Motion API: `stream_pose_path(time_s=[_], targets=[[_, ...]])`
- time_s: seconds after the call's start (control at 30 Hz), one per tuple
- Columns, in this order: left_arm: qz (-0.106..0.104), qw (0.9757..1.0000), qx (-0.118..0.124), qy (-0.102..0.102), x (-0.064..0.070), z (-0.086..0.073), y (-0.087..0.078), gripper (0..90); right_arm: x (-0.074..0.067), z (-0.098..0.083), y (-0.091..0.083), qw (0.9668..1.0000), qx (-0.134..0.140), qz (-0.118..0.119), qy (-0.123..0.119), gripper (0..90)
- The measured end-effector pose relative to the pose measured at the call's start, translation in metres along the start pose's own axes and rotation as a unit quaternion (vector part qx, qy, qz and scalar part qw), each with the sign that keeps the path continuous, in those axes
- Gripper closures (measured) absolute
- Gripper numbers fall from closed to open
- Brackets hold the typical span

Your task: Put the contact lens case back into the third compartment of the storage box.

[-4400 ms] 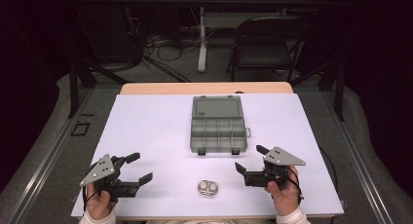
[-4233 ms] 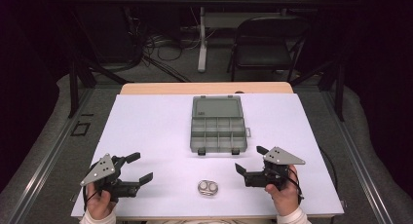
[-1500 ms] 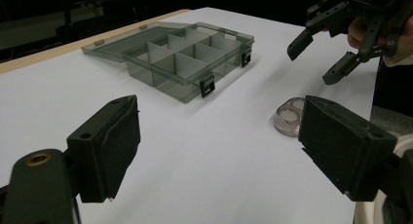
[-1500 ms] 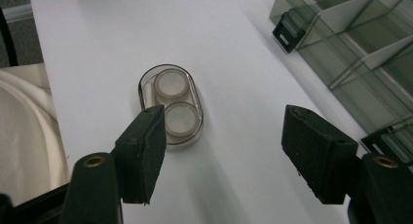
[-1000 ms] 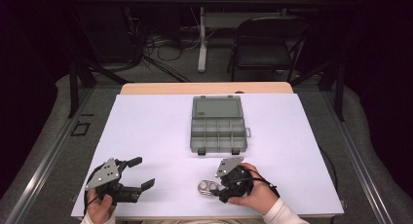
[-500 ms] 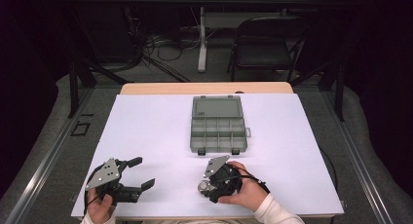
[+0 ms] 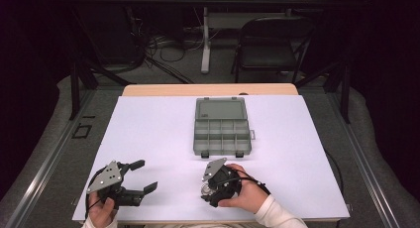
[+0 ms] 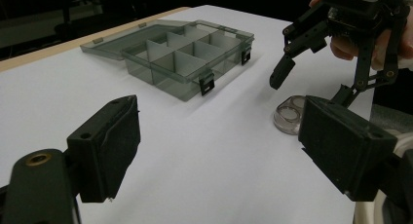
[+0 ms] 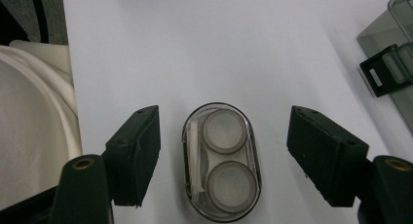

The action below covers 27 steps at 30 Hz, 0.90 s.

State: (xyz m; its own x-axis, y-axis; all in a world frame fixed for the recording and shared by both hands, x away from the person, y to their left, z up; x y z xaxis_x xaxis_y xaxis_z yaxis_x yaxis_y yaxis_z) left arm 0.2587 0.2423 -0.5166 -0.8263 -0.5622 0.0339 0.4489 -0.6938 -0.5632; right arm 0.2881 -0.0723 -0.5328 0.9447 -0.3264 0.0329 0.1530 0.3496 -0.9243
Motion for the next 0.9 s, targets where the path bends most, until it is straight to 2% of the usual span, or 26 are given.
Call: stream_pose_path(time_s=[0.1, 0.33, 0.6, 0.9], targets=[[0.0, 1.0, -0.001, 0.0, 0.0, 0.0, 0.0, 15.9, 0.0, 0.0, 0.0, 1.0, -0.003, 0.001, 0.001, 27.6], [0.0, 1.0, -0.001, 0.0, 0.0, 0.0, 0.0, 15.9, 0.0, 0.0, 0.005, 0.9997, -0.019, 0.004, -0.011, 27.6], [-0.001, 1.0, -0.001, -0.001, 0.0, 0.0, 0.0, 15.9, 0.002, -0.001, 0.008, 0.9995, -0.03, 0.001, -0.012, 28.7], [-0.001, 1.0, 0.0, -0.002, 0.0, 0.0, 0.001, 15.9, 0.004, -0.004, 0.011, 0.999, -0.043, 0.008, -0.005, 33.4]])
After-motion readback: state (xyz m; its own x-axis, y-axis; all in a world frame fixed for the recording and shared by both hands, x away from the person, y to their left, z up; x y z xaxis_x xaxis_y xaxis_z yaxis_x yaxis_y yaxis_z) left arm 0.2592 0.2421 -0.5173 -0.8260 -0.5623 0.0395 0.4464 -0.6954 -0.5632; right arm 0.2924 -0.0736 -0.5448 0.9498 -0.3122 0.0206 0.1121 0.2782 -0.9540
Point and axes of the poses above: each handheld gripper's, and its own axes: y roughly forward along the jaws, z roughly out of its top, x roughly to its right, the point moved 1 cm from there along y, roughly forward along the jaws, and after that the axes turned 14 degrees about -x, right-handed, at the moved point
